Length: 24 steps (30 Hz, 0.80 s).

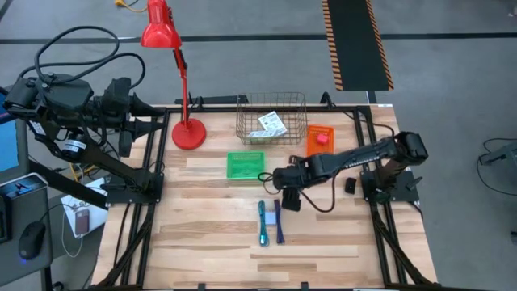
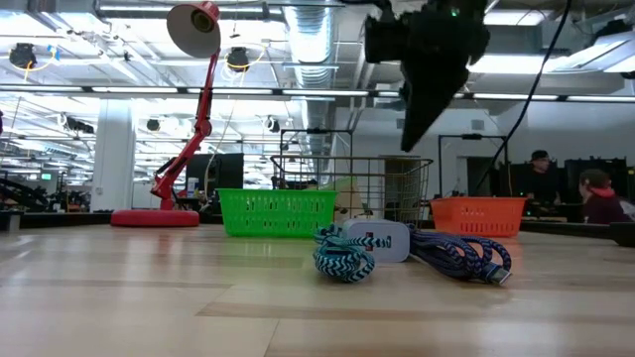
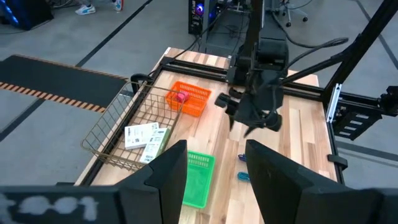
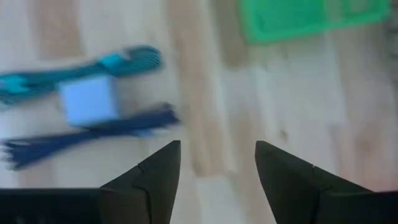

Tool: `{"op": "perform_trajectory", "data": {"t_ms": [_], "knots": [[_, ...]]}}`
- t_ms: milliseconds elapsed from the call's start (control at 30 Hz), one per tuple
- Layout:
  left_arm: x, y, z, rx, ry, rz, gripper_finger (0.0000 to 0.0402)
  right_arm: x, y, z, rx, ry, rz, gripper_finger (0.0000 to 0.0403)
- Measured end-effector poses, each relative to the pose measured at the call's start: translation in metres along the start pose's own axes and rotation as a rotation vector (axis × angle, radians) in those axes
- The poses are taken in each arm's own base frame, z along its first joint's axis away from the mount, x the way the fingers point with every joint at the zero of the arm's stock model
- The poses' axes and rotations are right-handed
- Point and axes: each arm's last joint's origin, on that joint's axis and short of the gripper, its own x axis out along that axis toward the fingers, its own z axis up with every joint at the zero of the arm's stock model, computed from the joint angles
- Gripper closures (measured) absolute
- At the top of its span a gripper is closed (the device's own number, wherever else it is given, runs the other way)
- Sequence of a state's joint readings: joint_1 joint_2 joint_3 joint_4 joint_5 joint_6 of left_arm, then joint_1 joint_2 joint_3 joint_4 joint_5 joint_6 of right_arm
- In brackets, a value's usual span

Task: Pick and place items into bin
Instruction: Put the white charger adapter into the orange bin

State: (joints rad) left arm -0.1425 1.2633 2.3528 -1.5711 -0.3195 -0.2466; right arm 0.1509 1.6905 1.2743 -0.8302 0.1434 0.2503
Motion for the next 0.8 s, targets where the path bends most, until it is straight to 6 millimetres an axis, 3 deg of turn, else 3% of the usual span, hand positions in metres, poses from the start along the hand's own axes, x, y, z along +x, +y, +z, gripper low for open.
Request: {"op": "perform_trajectory", "data": {"t_ms": [67,267,367,567,800], "knots": [[0.0,0.0,0.0,0.0,0.0,0.0,0.025,0.0,0.004,0.003,0.006,-0.028,0.043,0.02],[0.002,-0.001,0.001,0.001,0.004,0.001,0.025,0.026,0.024,0.016,-0.023,-0.078,0.122,0.02],[0.005,-0.002,0.001,0.004,0.011,0.004,0.025,0.037,0.032,0.008,-0.072,0.003,0.116,0.02],[0.011,-0.005,0.003,0.008,0.022,0.008,0.025,0.033,0.051,0.022,-0.102,-0.059,0.15,0.02],[0.032,-0.013,0.008,0.02,0.059,0.016,0.025,0.04,0.071,0.022,-0.142,-0.024,0.151,0.0184]]}}
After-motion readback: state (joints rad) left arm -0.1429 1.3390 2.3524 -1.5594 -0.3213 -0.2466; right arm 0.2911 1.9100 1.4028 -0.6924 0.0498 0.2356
